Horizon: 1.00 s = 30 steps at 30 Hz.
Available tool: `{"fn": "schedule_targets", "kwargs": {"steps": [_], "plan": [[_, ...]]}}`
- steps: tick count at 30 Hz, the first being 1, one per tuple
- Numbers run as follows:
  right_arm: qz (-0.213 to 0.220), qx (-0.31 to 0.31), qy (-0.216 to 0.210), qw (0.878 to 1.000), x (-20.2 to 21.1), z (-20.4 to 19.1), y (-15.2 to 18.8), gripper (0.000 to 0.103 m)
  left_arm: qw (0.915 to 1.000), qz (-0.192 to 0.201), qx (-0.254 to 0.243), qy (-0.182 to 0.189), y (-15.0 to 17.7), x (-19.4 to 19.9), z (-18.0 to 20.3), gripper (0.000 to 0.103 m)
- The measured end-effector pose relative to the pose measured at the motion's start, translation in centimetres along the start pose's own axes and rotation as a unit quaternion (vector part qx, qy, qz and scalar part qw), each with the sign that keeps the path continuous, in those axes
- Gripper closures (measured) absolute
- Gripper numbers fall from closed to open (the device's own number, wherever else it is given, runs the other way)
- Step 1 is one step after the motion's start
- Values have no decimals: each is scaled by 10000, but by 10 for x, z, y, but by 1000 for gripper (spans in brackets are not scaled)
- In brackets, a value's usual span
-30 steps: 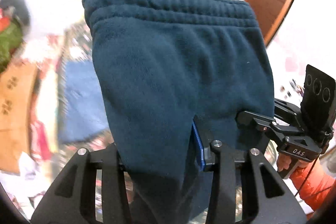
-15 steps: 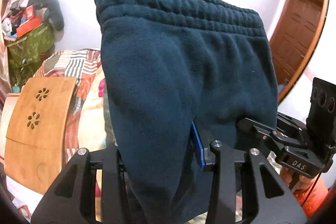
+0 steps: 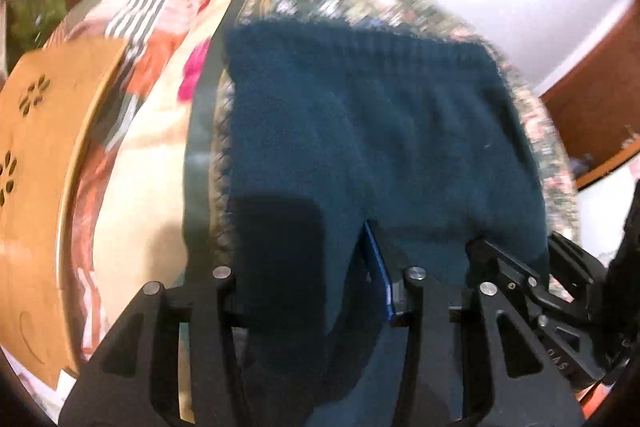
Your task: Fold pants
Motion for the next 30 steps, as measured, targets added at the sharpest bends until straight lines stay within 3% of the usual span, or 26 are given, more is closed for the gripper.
{"fn": "schedule_targets", "kwargs": {"steps": [3, 7, 11, 15, 17, 23, 26, 30], "plan": [[-305, 130, 320, 9989, -3, 7, 13, 75, 9989, 195, -5, -432, 5, 1, -18, 58], [-114, 31, 301, 9995, 34, 11, 26, 73, 9975, 316, -275, -565, 31, 24, -21, 58], [378, -61, 283, 9989, 94, 5, 27, 73, 9933, 730, -627, -643, 48, 68, -19, 57], [958, -53, 167, 9952, 165, -14, 23, 71, 9877, 1048, -1070, -443, 81, 132, 8, 54], [1310, 47, 163, 9912, 205, -30, 21, 63, 9818, 1359, -1245, -464, 96, 172, 24, 53], [2290, 341, 169, 9727, 307, -75, 30, 61, 9614, 2334, -1446, -163, 136, 283, 62, 52], [2678, 526, 169, 9619, 347, -98, 42, 61, 9452, 2840, -1603, 150, 165, 338, 79, 50], [3123, 675, 164, 9474, 393, -129, 63, 61, 9238, 3462, -1619, 211, 201, 395, 92, 48]]}}
Point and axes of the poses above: each gripper's, at about its wrist camera, not at the fingertips, and x roughly against the way its jaws point, z to its right, y to its underside, the point moved 3 cm from there along -x, roughly the way its jaws point, and after that the axes turned 4 degrees about x, right-handed, at the moved point
